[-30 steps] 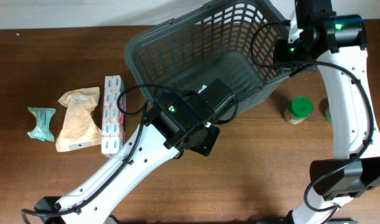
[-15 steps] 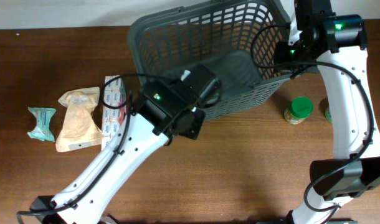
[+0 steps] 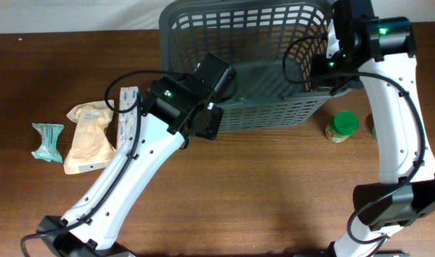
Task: Pack container
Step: 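Grip the grey basket with both grippers and slide it back, then release the basket and pull both arms back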
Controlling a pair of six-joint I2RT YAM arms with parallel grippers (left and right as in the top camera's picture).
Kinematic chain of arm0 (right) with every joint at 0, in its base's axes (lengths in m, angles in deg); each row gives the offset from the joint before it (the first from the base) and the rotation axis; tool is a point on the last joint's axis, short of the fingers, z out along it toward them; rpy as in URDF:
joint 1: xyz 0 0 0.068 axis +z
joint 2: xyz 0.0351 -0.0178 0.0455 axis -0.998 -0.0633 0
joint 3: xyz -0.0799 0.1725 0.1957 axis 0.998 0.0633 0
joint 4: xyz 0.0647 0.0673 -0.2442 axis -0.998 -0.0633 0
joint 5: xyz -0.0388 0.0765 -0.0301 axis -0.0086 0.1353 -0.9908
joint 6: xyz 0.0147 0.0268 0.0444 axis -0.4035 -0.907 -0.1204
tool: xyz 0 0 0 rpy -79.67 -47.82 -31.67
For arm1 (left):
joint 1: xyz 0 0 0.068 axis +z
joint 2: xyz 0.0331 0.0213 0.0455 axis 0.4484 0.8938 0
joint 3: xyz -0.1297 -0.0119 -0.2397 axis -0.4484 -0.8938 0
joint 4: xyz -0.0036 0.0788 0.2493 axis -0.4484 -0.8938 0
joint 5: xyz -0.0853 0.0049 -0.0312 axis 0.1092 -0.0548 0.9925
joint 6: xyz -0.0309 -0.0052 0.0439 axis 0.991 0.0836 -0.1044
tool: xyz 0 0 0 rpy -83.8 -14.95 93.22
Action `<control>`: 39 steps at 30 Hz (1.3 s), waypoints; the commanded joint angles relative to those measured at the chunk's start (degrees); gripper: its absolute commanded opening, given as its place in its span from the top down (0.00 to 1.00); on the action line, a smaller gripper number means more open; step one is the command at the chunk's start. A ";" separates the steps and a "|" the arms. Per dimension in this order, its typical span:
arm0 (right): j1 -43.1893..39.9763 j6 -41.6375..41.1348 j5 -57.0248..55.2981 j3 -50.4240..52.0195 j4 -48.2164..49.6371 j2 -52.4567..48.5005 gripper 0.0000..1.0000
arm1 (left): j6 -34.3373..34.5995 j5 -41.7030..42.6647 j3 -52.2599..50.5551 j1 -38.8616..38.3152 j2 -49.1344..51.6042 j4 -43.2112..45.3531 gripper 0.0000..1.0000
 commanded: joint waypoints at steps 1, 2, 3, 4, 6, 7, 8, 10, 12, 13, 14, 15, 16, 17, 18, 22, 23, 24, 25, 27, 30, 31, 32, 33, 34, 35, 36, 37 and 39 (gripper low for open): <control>1.66 0.66 -1.14 -0.90 -0.24 -0.50 0.96 | -2.29 -1.07 -0.26 2.82 0.31 1.29 0.98; 1.79 0.76 -1.14 -0.90 -0.26 -0.50 0.96 | -2.32 -1.09 -0.26 3.37 0.31 1.29 0.98; 1.90 0.76 -1.14 -0.90 -0.37 -0.50 0.96 | -2.32 -1.09 -0.26 4.04 0.31 1.25 0.98; 1.99 0.76 -1.14 -0.90 -0.42 -0.50 0.96 | -2.32 -1.07 -0.26 4.46 0.33 1.27 0.98; 2.03 0.76 -1.14 -0.90 -0.76 -0.50 0.96 | -3.17 -1.07 -0.26 5.27 0.31 1.42 0.98; 2.03 0.76 -1.14 -0.90 -0.81 -0.50 0.96 | -3.17 -1.07 -0.26 5.35 0.31 1.42 0.98; 2.03 0.76 -1.16 -0.90 -0.79 -0.50 0.96 | -3.17 -1.03 -0.26 5.40 0.31 1.38 0.98; 2.03 0.83 -1.64 -0.94 0.09 -0.20 0.96 | -3.17 -1.03 -0.22 5.31 0.24 0.92 0.98; 2.03 1.20 -1.70 -1.03 2.45 0.92 0.96 | -3.17 -1.05 -0.11 5.31 -0.57 -0.07 0.98; 2.03 1.20 -1.53 -1.38 3.43 1.60 0.96 | -3.17 -1.11 0.04 5.33 -1.20 -0.61 0.98; 2.03 1.20 -1.53 -2.25 4.31 2.49 0.96 | -3.15 -1.31 0.33 5.33 -2.10 -1.31 0.98; 2.03 1.20 -1.55 -3.52 4.72 3.28 0.96 | -3.13 -1.81 0.81 5.55 -3.17 -1.95 0.98; 2.03 1.20 -1.55 -4.70 4.83 3.85 0.96 | -3.10 -2.32 1.20 5.75 -3.98 -2.34 0.98; 1.99 1.22 -1.57 -6.62 4.83 4.48 0.96 | -3.06 -2.84 1.77 6.14 -5.11 -2.71 0.98; 1.90 1.22 -1.60 -8.11 4.76 4.90 0.96 | -2.89 -3.37 2.27 6.60 -6.08 -2.80 0.98; 0.17 1.03 -1.79 -15.15 4.76 6.80 0.96 | -2.69 -5.64 4.28 10.32 -10.47 -2.64 0.94; -0.76 0.37 -1.79 -16.41 4.66 7.04 0.96 | -2.69 -6.10 4.48 11.58 -11.37 -2.67 0.94; -2.67 -1.68 -1.75 -18.01 4.31 7.23 0.96 | -2.69 -6.47 4.50 13.33 -12.57 -2.67 0.93; -3.61 -2.69 -1.73 -18.53 4.09 7.23 0.96 | -2.69 -6.67 4.50 14.67 -13.20 -2.67 0.90; -7.80 -4.72 -1.27 -18.91 3.74 7.19 0.96 | -2.73 -7.08 4.50 18.32 -14.21 -2.64 0.83; -13.25 -5.51 -0.50 -18.05 3.06 6.64 0.96 | -2.71 -7.04 4.50 22.36 -14.27 -2.58 0.79; -14.67 -5.51 0.26 -17.66 2.82 6.36 0.96 | -2.73 -7.06 4.48 23.80 -14.05 -2.45 0.79; -16.13 -5.51 1.55 -17.38 2.62 5.92 0.96 | -2.73 -7.06 4.48 24.96 -13.94 -2.21 0.78; -16.98 -5.53 2.56 -17.22 2.56 5.60 0.96 | -2.73 -7.06 4.48 25.70 -13.81 -1.97 0.76; -17.68 -5.53 3.56 -17.11 2.58 5.11 0.96 | -2.73 -7.08 4.48 26.62 -13.68 -1.53 0.71; -18.56 -5.51 4.52 -17.11 2.58 3.98 0.96 | -2.73 -7.13 4.48 28.00 -13.42 -0.76 0.59; -18.69 -5.51 4.48 -17.14 2.58 3.19 0.96 | -2.73 -7.17 4.48 28.65 -13.35 -0.26 0.57; -18.67 -5.51 4.50 -17.11 2.64 2.73 0.96 | -2.73 -7.26 4.48 29.31 -13.35 0.04 0.55; -18.67 -5.51 4.28 -17.11 4.00 -0.22 0.96 | -2.73 -7.28 4.48 30.58 -13.35 0.61 0.50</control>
